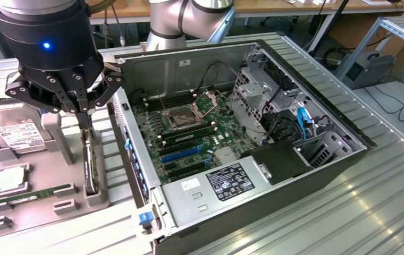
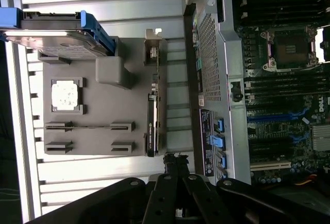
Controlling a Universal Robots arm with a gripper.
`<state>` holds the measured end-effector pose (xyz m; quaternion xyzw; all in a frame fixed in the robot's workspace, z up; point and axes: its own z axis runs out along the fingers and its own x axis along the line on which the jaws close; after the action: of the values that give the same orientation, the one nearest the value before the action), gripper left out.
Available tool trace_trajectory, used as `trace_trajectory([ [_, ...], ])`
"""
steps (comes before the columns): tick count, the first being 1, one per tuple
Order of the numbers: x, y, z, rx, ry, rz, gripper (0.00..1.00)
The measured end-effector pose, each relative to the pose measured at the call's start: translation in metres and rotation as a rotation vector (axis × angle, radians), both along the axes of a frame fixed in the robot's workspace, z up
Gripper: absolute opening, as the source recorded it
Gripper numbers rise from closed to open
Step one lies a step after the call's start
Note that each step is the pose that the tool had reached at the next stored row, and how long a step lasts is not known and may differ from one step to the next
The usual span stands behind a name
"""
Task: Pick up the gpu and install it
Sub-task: 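Pick up the gpu and move the gpu toward the slot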
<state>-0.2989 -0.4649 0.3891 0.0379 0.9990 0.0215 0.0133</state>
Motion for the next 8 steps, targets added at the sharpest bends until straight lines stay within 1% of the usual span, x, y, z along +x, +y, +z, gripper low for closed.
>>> trace_trajectory([
  [4, 0.0000, 0.0000, 0.0000, 0.0000, 0.0000, 0.000, 0.11],
  [8, 0.0000, 0.0000, 0.0000, 0.0000, 0.0000, 0.000, 0.36],
])
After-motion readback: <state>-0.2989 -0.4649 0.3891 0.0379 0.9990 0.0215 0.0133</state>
